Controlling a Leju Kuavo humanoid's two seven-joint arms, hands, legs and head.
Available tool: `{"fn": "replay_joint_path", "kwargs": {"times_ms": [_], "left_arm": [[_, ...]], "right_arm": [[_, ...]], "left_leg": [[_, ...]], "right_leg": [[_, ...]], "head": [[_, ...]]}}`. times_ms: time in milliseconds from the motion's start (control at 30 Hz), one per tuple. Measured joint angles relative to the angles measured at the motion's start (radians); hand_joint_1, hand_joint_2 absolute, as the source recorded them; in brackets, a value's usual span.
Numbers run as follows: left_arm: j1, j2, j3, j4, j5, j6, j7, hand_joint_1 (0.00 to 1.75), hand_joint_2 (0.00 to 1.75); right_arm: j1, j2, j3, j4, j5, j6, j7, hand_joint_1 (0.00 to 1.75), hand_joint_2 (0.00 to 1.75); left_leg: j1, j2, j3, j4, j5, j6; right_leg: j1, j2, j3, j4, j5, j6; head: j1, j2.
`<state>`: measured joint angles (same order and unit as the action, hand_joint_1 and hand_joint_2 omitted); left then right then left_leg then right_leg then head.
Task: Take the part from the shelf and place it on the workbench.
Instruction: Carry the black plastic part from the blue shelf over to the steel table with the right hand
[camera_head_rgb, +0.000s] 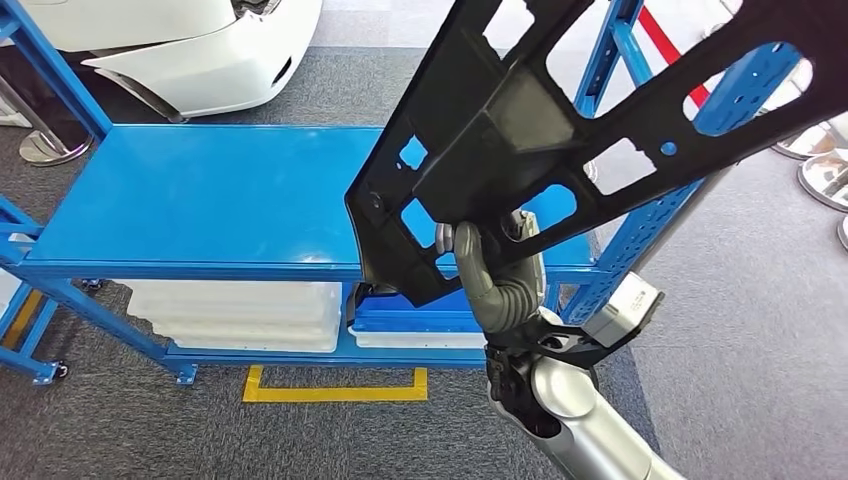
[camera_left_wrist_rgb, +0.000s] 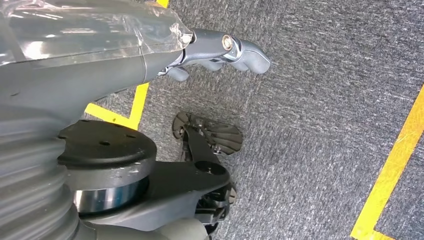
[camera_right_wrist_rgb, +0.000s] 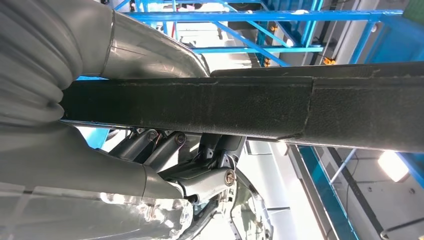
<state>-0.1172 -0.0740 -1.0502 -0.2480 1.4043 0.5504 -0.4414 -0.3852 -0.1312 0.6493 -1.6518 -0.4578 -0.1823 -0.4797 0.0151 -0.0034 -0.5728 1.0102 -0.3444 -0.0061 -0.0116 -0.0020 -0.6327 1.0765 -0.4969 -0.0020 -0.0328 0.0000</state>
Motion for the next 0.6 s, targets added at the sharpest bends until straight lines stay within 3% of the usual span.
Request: {"fn": "replay_joint_path", "kwargs": {"times_ms": [100,133,167,200,300,333,433,500,600], "left_arm": [[0.0,0.0,0.0,0.0,-0.001,-0.002,0.0,0.0,1.75],[0.0,0.0,0.0,0.0,-0.001,-0.004,0.0,0.0,1.75],[0.001,0.0,0.0,0.0,-0.002,-0.005,0.0,0.0,1.75],[0.001,0.0,0.0,0.0,-0.003,-0.006,0.0,0.0,1.75],[0.0,0.0,-0.001,0.0,-0.007,-0.014,0.0,0.0,1.75],[0.0,0.0,-0.001,0.0,-0.009,-0.018,0.0,0.0,1.75],[0.0,0.0,-0.002,0.0,-0.012,-0.024,0.0,0.0,1.75],[0.0,0.001,-0.003,0.0,-0.012,-0.025,0.0,0.0,1.75],[0.0,0.002,-0.003,0.0,-0.012,-0.029,0.0,0.0,1.75]], "right_arm": [[0.004,-0.002,-0.002,0.0,0.003,-0.001,0.002,1.75,1.75],[0.006,-0.003,-0.003,0.0,0.004,-0.003,0.003,1.75,1.75],[0.009,-0.004,-0.003,0.0,0.006,-0.004,0.004,1.75,1.75],[0.01,-0.005,-0.003,0.0,0.008,-0.006,0.004,1.75,1.75],[0.011,-0.006,-0.006,-0.003,0.011,-0.007,0.007,1.75,1.75],[0.012,-0.007,-0.007,-0.005,0.013,-0.008,0.008,1.75,1.75],[0.018,-0.008,-0.011,-0.008,0.016,-0.008,0.011,1.75,1.75],[0.02,-0.008,-0.014,-0.01,0.018,-0.008,0.013,1.75,1.75],[0.023,-0.008,-0.016,-0.012,0.019,-0.008,0.015,1.75,1.75]], "left_leg": [[-0.002,0.001,-0.015,0.0,0.01,0.009],[-0.003,0.002,-0.02,0.002,0.013,0.009],[-0.004,0.002,-0.025,0.004,0.015,0.009],[-0.004,0.001,-0.029,0.008,0.016,0.009],[-0.006,0.0,-0.038,0.018,0.018,0.001],[-0.007,0.0,-0.041,0.02,0.02,-0.005],[-0.006,0.0,-0.047,0.022,0.026,-0.022],[-0.005,0.0,-0.06,0.06,-0.008,-0.033],[-0.001,0.0,-0.122,0.236,-0.12,-0.045]], "right_leg": [[-0.002,0.0,-0.072,0.183,-0.104,0.006],[-0.002,0.0,-0.084,0.221,-0.116,0.006],[-0.003,0.0,-0.078,0.223,-0.11,0.006],[-0.003,0.0,-0.053,0.184,-0.087,0.005],[0.001,0.001,0.05,-0.005,-0.016,-0.007],[0.004,0.002,0.062,-0.036,-0.01,-0.01],[0.006,0.003,0.058,-0.05,0.001,-0.022],[0.0,0.0,0.056,-0.058,0.013,-0.032],[-0.001,-0.004,0.042,-0.059,0.025,-0.041]], "head": [[0.016,0.0],[0.019,0.0],[0.021,0.0],[0.024,0.0],[0.032,0.0],[0.032,0.0],[0.031,0.0],[0.026,0.0],[0.009,0.0]]}}
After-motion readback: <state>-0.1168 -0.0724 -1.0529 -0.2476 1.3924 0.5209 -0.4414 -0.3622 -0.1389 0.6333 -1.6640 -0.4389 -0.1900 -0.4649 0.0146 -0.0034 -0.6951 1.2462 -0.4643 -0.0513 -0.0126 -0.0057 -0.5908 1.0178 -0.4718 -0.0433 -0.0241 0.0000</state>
